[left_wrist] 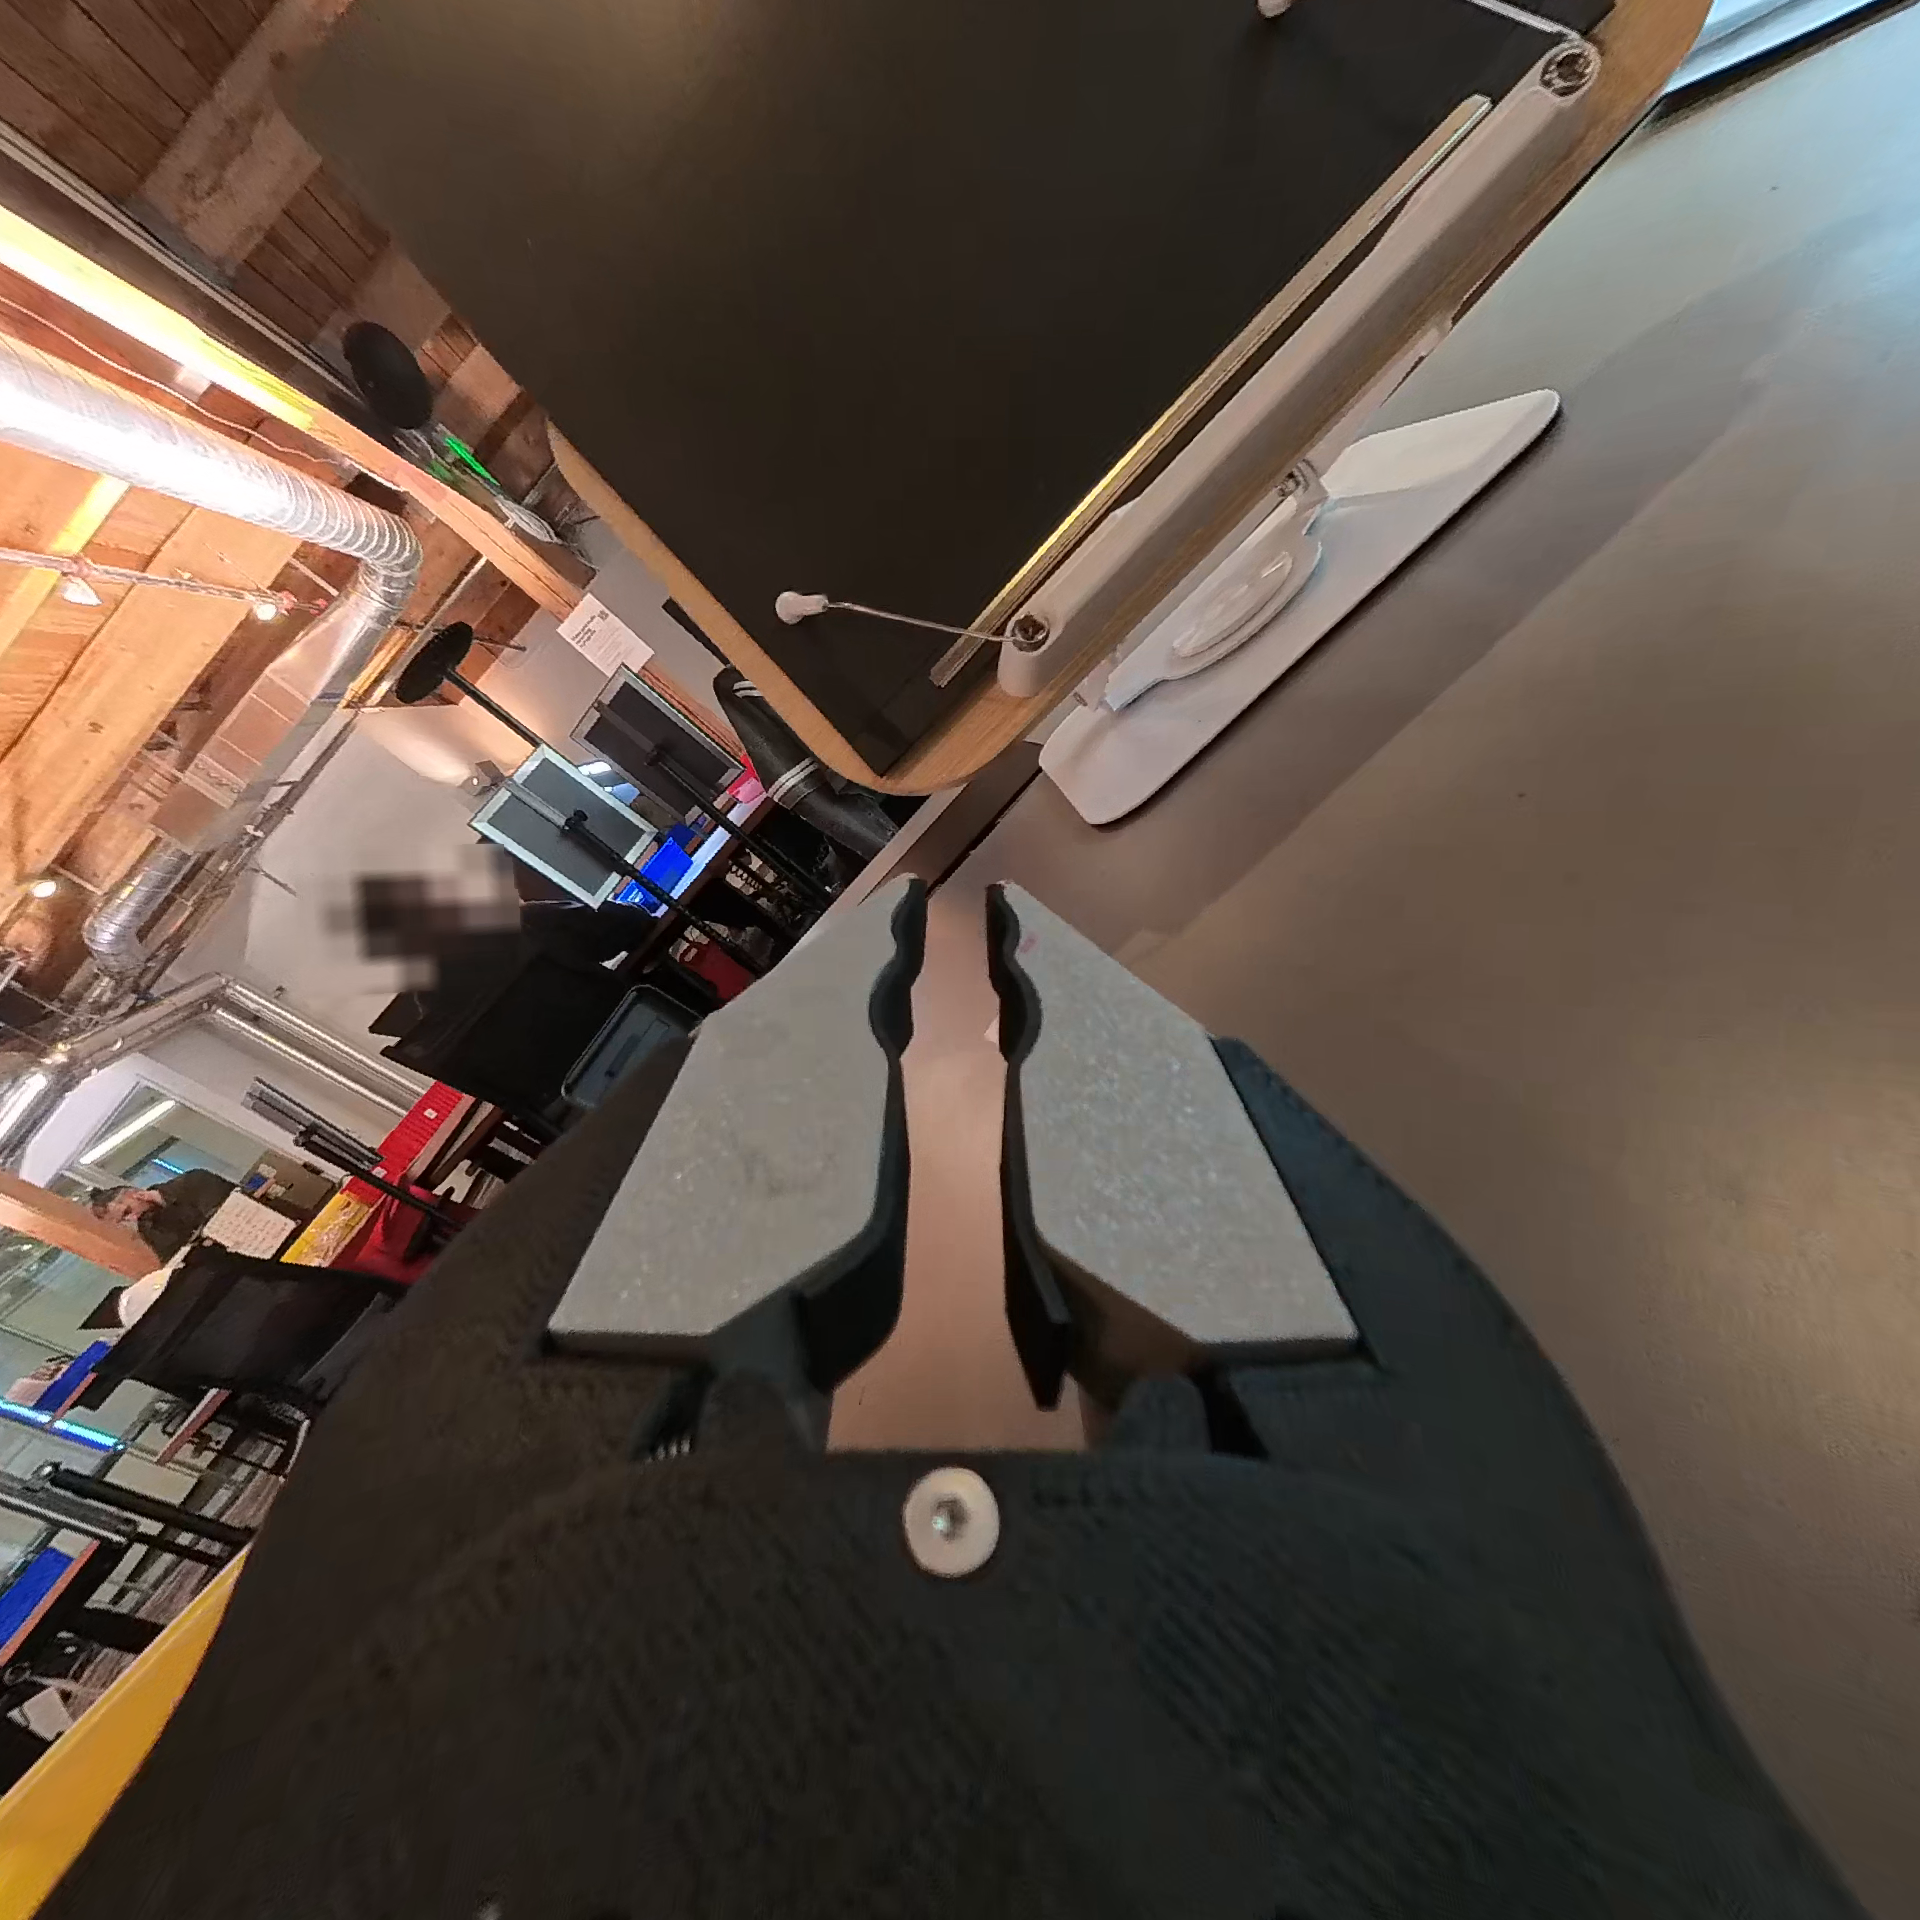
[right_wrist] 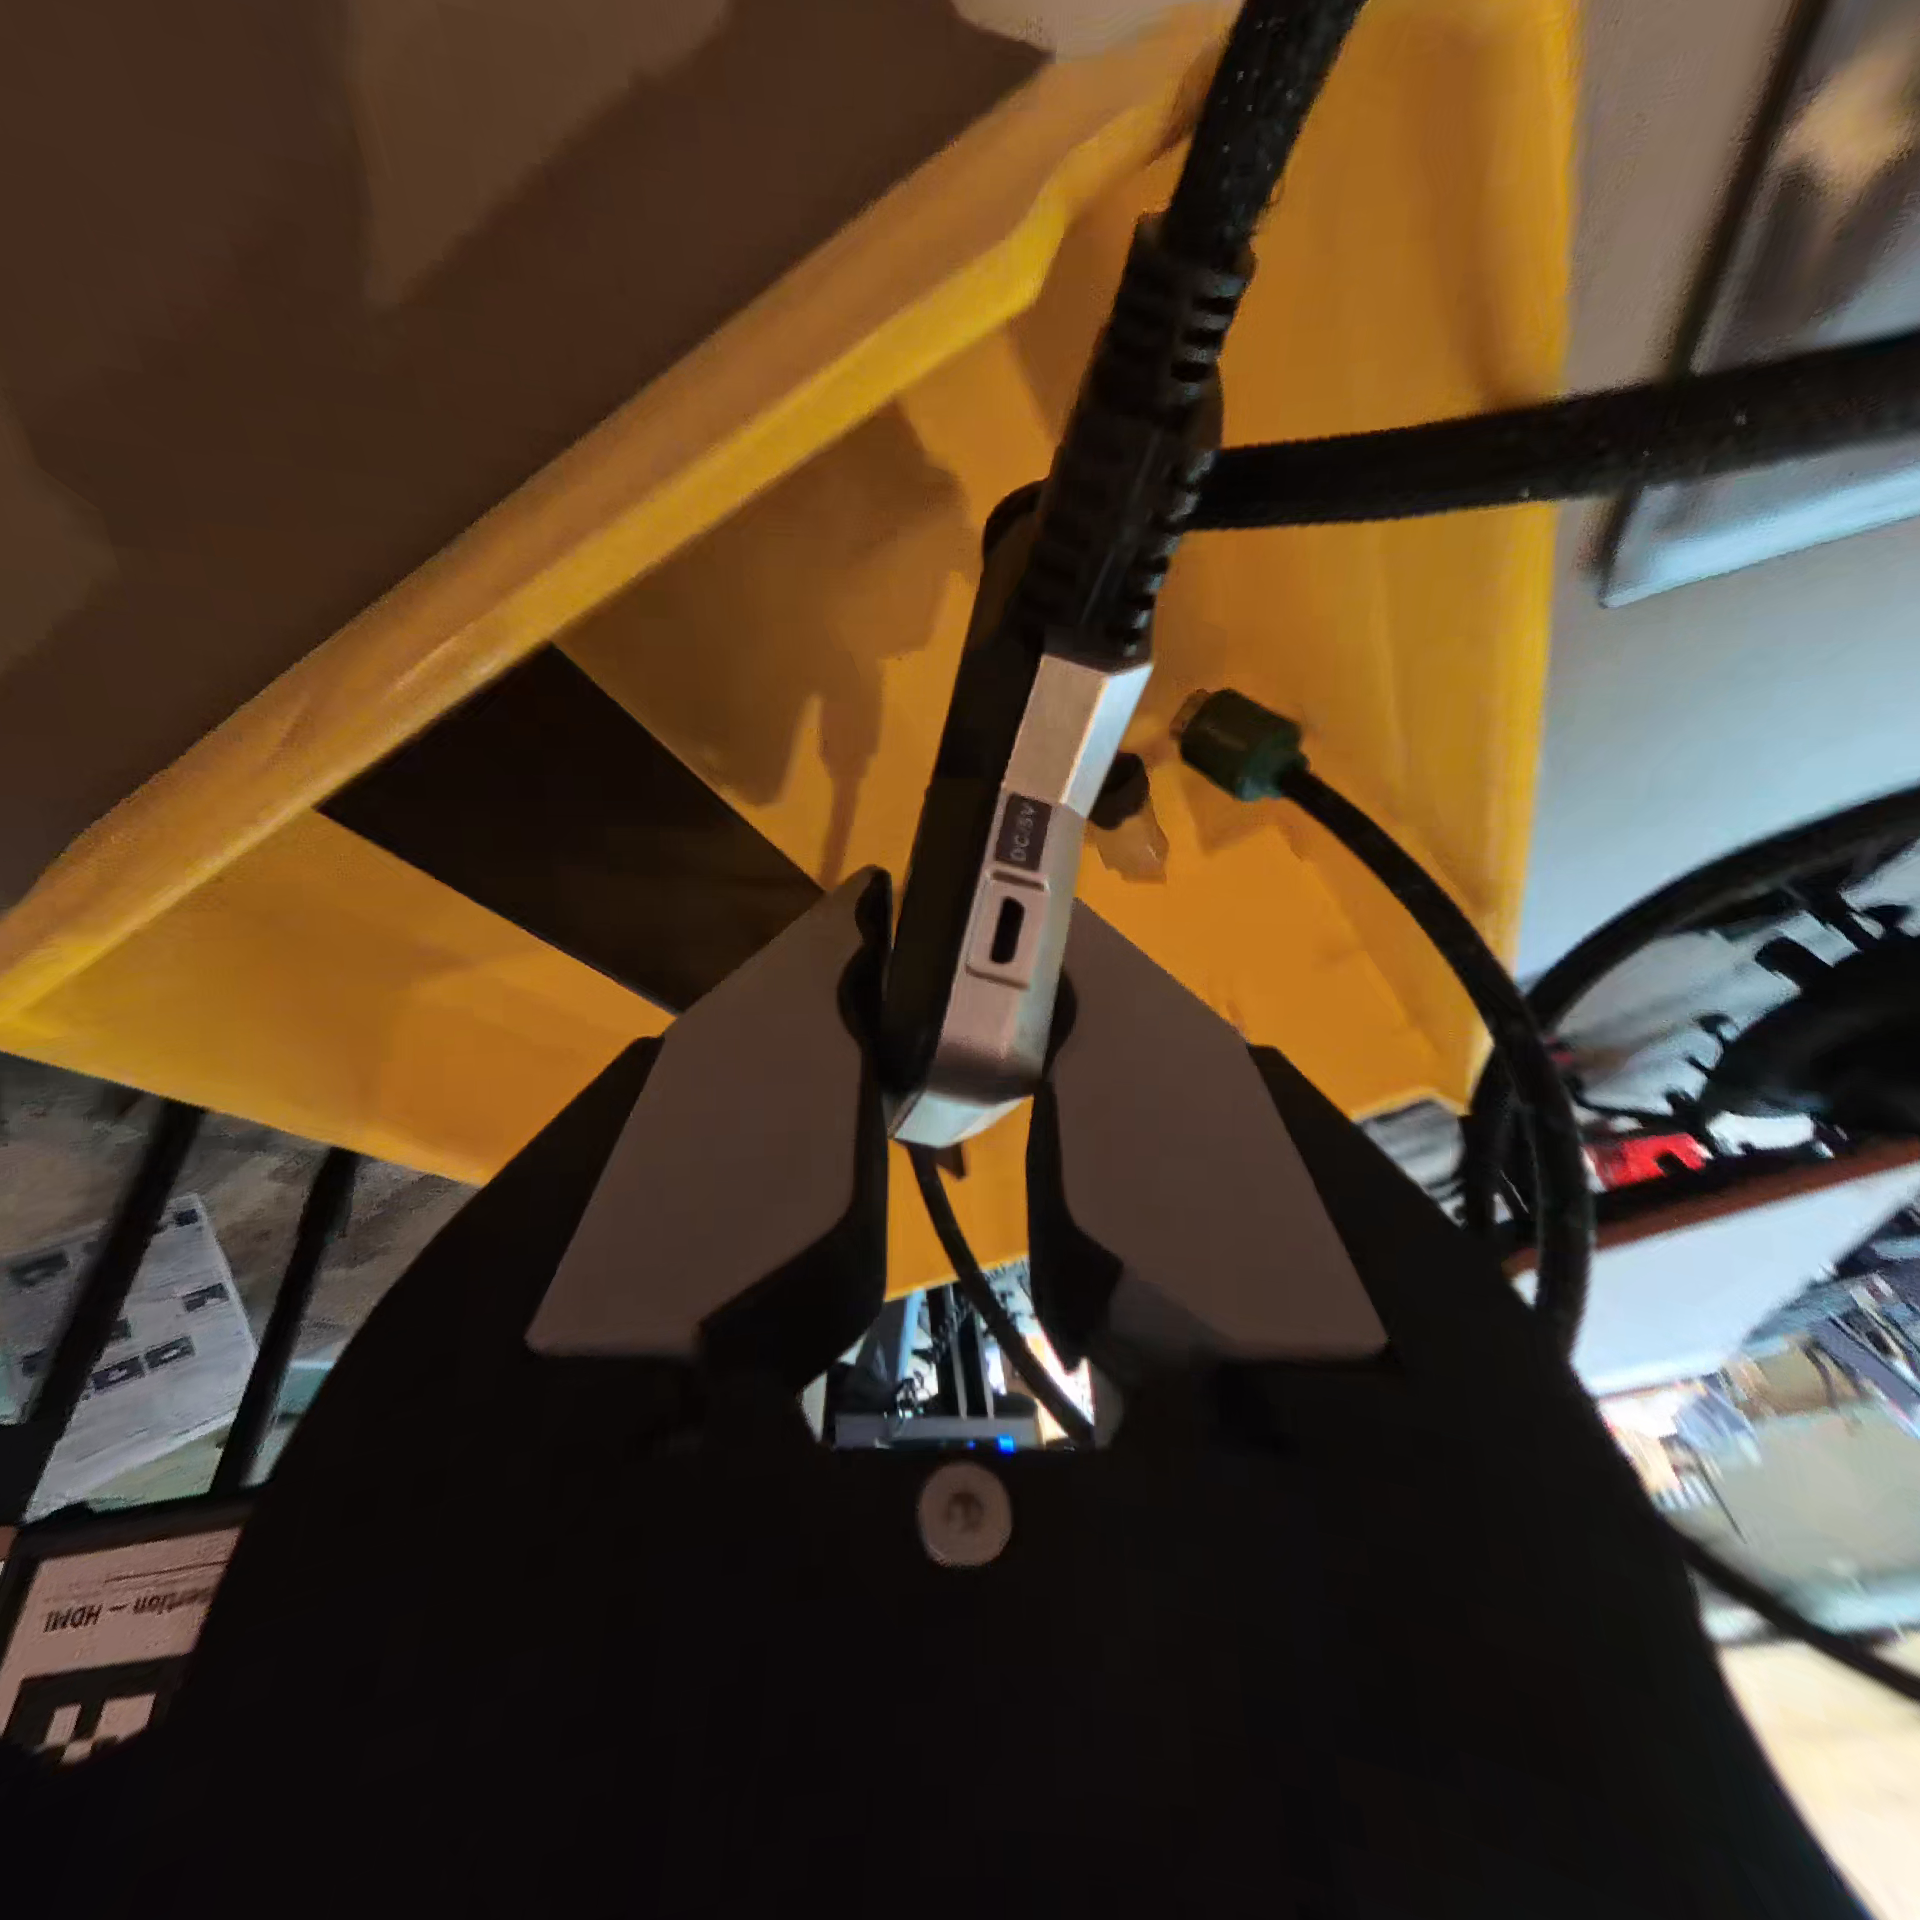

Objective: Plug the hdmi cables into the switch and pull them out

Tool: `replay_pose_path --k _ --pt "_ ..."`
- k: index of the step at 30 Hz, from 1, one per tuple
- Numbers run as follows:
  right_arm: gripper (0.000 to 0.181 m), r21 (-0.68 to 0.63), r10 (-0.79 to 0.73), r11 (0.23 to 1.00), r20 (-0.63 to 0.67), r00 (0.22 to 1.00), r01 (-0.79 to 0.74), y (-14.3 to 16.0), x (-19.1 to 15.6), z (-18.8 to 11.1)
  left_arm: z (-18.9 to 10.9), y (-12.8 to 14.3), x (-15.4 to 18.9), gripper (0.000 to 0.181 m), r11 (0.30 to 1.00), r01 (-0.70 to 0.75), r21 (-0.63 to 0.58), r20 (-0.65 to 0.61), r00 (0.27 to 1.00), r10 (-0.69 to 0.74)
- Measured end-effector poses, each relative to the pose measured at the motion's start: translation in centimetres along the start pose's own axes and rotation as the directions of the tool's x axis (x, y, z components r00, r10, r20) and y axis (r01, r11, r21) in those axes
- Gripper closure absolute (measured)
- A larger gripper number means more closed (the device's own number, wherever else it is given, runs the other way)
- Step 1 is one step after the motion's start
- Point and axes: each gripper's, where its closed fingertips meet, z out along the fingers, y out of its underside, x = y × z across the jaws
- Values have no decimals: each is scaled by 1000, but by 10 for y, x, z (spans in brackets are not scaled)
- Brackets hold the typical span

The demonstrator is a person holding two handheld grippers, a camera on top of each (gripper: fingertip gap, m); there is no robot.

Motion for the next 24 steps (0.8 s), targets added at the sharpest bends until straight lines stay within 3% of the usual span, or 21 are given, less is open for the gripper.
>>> replay_pose_path --k 3,7,9,12,17,22,24 --pt "156 -24 -25 999 67 997 27 5 -7 17 3 0 3 172 1000 -11 -2 -13 1000 11" --pt "147 -152 -36 988 44 998 42 14 -10 43 1 -1 3 172 1000 -15 -1 -13 1000 15" --pt "146 -105 -13 994 42 999 18 8 -11 37 0 0 3 172 1000 -6 -4 -15 1000 6" --pt "147 125 -12 992 77 997 3 -8 -20 9 -1 3 5 171 1000 0 -16 -28 1000 -1" --pt "158 305 -51 951 11 999 45 0 -36 -36 -2 0 9 171 1000 -14 -8 -39 999 13" --pt "149 181 -20 983 -19 1000 23 25 -37 -25 -2 2 8 171 1000 -11 -14 -38 999 11" --pt "151 230 -12 973 -31 999 18 23 -38 -30 -4 3 7 171 1000 -6 -15 -36 999 5"
